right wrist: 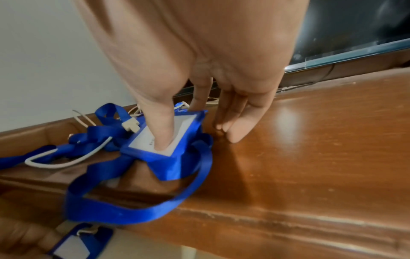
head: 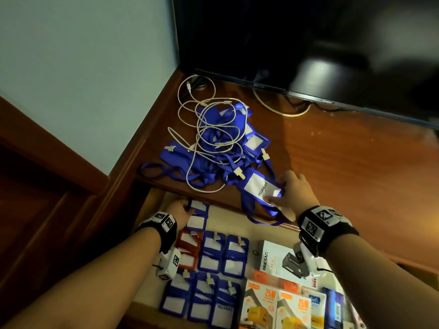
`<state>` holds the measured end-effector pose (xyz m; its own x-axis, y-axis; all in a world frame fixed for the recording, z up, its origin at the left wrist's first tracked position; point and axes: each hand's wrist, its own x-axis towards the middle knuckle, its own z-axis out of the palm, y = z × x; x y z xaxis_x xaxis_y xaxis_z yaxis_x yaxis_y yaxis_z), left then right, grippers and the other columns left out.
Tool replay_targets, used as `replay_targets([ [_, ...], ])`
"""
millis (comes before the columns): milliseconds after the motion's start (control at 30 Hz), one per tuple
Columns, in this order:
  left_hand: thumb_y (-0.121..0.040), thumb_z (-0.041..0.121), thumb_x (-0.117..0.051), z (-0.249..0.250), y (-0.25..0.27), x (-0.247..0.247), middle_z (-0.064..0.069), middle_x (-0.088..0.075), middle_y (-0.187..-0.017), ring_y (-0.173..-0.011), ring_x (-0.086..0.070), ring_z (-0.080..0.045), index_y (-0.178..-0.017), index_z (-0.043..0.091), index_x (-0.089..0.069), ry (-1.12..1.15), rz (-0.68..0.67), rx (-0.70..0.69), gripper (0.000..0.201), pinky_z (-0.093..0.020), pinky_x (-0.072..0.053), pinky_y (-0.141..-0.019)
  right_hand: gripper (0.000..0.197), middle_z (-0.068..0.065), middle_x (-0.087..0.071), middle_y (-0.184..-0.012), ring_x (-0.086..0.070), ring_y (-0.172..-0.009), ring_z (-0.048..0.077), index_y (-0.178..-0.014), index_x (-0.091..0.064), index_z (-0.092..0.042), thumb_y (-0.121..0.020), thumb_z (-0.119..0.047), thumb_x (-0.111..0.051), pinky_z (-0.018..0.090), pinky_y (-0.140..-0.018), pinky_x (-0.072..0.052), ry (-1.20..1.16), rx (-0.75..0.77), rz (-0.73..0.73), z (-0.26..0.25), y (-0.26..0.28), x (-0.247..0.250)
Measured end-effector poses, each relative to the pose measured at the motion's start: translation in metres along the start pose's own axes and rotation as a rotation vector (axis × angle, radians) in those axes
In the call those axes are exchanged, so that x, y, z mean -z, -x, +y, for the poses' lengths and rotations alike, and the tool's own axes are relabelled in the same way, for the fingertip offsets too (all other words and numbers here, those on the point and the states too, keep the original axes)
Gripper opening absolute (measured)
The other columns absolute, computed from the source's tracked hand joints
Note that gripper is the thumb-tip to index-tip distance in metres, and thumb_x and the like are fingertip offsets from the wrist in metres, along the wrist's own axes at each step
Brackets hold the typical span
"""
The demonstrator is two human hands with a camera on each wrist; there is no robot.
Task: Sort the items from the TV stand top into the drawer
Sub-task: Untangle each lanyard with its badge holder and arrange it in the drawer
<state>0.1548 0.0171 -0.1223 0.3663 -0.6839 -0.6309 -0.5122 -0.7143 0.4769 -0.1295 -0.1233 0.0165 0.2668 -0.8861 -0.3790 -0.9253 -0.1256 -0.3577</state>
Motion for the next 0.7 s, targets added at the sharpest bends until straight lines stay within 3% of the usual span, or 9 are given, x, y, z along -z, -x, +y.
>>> replay_targets([
  [133,-0.103,0.026,-0.059,0.004,0.009,0.005,-0.013,-0.069,-0.131,-0.119,-0.064,-0.033,-0.13,0.008,-0.065,-0.058,0.044,-0.048,0.032,-0.037,-0.05,-0.099,0.023,0.004,-0.065,-0.1,-0.062,-0.097,0.028,-0.09,-0.057,-0.028,-0.086,-0.028,-0.079,0.031,-0.076,-0.043,-0.15,0.052,0.06,-0.001,0.005,0.01],
  [233,-0.104,0.032,-0.056,0.01,0.025,0.012,-0.011,-0.068,-0.128,-0.115,-0.064,-0.032,-0.126,0.011,-0.066,-0.175,0.06,-0.073,0.032,-0.037,-0.051,-0.095,0.024,-0.01,-0.066,-0.085,-0.064,-0.081,0.015,-0.083,-0.056,-0.031,-0.09,-0.024,-0.077,0.024,-0.066,-0.043,-0.271,0.127,0.147,-0.006,0.023,0.03],
  [333,-0.102,0.04,-0.054,0.027,0.062,0.021,-0.012,-0.067,-0.12,-0.107,-0.064,-0.03,-0.113,0.011,-0.065,-0.391,-0.015,-0.063,0.033,-0.036,-0.053,-0.091,0.019,-0.01,-0.068,-0.079,-0.063,-0.071,0.005,-0.084,-0.059,-0.031,-0.091,-0.027,-0.076,0.021,-0.064,-0.045,-0.407,0.241,0.301,-0.013,0.045,0.059],
  [433,-0.102,0.05,-0.052,0.053,0.114,0.036,-0.006,-0.064,-0.091,-0.085,-0.061,-0.023,-0.092,0.015,-0.063,-0.497,-0.189,-0.15,0.038,-0.033,-0.051,-0.079,0.009,-0.01,-0.072,-0.086,-0.067,-0.074,0.001,-0.094,-0.064,-0.03,-0.094,-0.025,-0.072,0.018,-0.065,-0.051,-0.534,0.325,0.366,-0.023,0.07,0.092],
  [500,-0.099,0.057,-0.053,0.078,0.149,0.052,-0.003,-0.057,-0.076,-0.07,-0.056,-0.023,-0.079,0.014,-0.059,-0.437,-0.19,-0.26,0.047,-0.033,-0.048,-0.069,0.006,-0.007,-0.074,-0.09,-0.071,-0.078,0.002,-0.1,-0.066,-0.025,-0.096,-0.023,-0.07,0.021,-0.063,-0.058,-0.622,0.36,0.382,-0.032,0.086,0.112],
  [533,-0.098,0.057,-0.056,0.093,0.164,0.062,0.003,-0.061,-0.076,-0.071,-0.059,-0.02,-0.082,0.015,-0.064,-0.345,-0.129,-0.343,0.045,-0.033,-0.05,-0.072,0.006,-0.005,-0.074,-0.091,-0.072,-0.078,0.005,-0.102,-0.066,-0.022,-0.097,-0.023,-0.069,0.024,-0.062,-0.06,-0.658,0.372,0.391,-0.038,0.094,0.122],
  [600,-0.092,0.054,-0.067,0.125,0.188,0.084,0.013,-0.066,-0.098,-0.087,-0.063,-0.003,-0.11,0.03,-0.067,-0.096,0.049,-0.502,0.03,-0.03,-0.055,-0.087,0.009,-0.002,-0.074,-0.091,-0.073,-0.076,0.008,-0.105,-0.065,-0.019,-0.098,-0.023,-0.068,0.026,-0.057,-0.059,-0.708,0.396,0.412,-0.048,0.11,0.142],
  [667,-0.084,0.052,-0.078,0.164,0.201,0.107,0.013,-0.053,-0.13,-0.113,-0.056,-0.001,-0.144,0.036,-0.045,0.078,0.224,-0.644,0.071,-0.028,-0.049,-0.103,0.008,0.0,-0.075,-0.09,-0.073,-0.073,0.008,-0.105,-0.065,-0.019,-0.098,-0.022,-0.067,0.024,-0.053,-0.056,-0.758,0.424,0.436,-0.057,0.124,0.161],
  [700,-0.08,0.053,-0.081,0.183,0.204,0.118,0.01,-0.044,-0.142,-0.126,-0.049,-0.004,-0.153,0.037,-0.032,0.13,0.286,-0.701,0.089,-0.03,-0.044,-0.109,0.005,0.001,-0.076,-0.089,-0.073,-0.071,0.008,-0.103,-0.065,-0.019,-0.099,-0.021,-0.067,0.024,-0.052,-0.055,-0.779,0.437,0.446,-0.061,0.131,0.171],
])
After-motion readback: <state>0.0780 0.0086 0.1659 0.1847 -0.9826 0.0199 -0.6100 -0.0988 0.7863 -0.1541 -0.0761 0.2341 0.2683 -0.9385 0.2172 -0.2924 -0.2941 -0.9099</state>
